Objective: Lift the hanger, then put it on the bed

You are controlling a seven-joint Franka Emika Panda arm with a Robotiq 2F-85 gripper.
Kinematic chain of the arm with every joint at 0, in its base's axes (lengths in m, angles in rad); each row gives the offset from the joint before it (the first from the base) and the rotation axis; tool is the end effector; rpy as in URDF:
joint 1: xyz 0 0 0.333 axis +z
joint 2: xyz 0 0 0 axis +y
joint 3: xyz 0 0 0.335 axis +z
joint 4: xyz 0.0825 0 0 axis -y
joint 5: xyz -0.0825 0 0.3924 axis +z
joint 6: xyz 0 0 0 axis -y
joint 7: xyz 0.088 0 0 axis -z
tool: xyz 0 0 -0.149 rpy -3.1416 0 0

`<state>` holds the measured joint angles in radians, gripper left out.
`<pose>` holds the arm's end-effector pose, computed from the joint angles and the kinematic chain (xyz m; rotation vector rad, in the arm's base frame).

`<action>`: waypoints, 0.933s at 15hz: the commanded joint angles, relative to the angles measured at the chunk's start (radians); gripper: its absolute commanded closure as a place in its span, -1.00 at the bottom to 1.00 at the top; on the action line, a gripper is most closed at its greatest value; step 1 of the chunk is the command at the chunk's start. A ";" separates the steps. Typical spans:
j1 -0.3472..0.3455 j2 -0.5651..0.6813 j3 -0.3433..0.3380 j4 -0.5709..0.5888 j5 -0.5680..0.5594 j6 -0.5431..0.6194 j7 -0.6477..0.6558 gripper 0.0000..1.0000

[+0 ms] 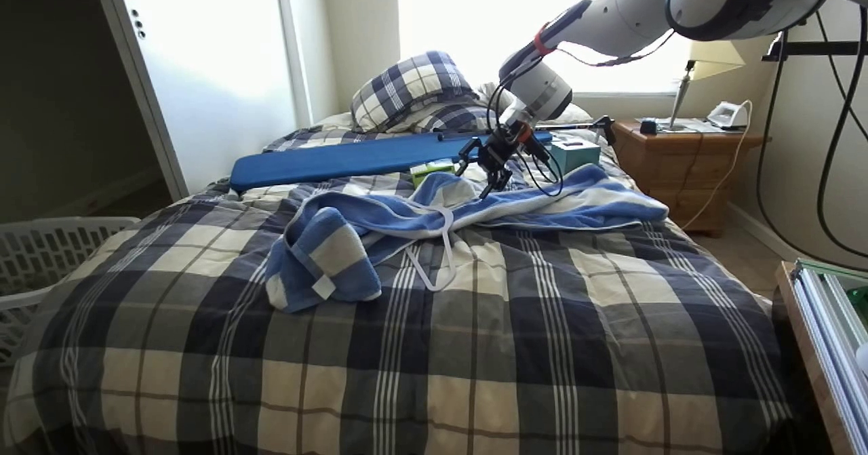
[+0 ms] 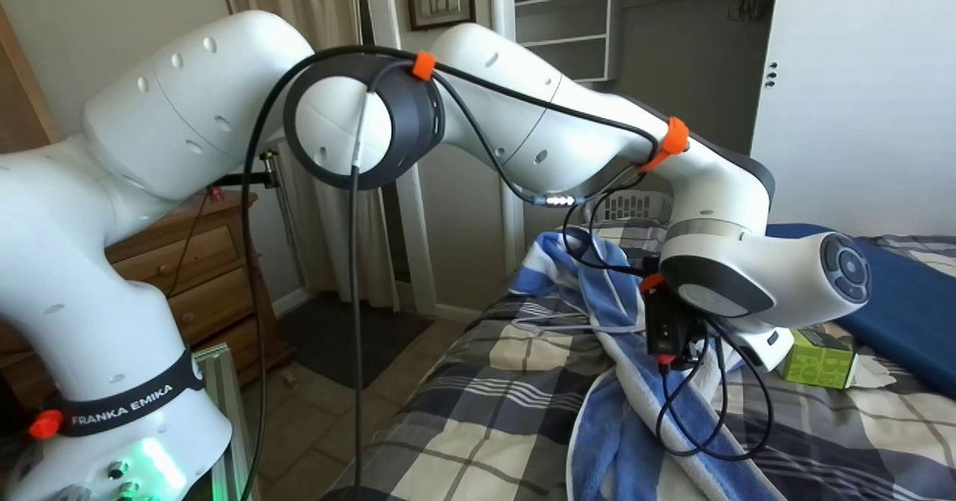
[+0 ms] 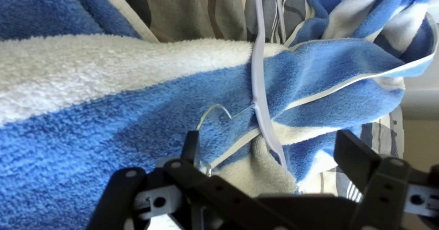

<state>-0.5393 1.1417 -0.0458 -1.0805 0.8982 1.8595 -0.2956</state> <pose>0.6858 -0.3318 0.0865 -2.1748 0.7973 -0.0219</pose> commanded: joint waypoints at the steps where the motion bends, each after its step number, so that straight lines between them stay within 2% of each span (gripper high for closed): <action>1: -0.020 0.054 0.016 0.090 -0.018 -0.053 0.050 -1.00; 8: 0.006 0.054 -0.023 0.098 -0.037 -0.059 0.062 -1.00; 14: -0.021 0.097 0.024 0.156 -0.043 -0.102 0.055 -1.00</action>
<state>-0.5391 1.1884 -0.0485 -1.0087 0.8766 1.8056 -0.2679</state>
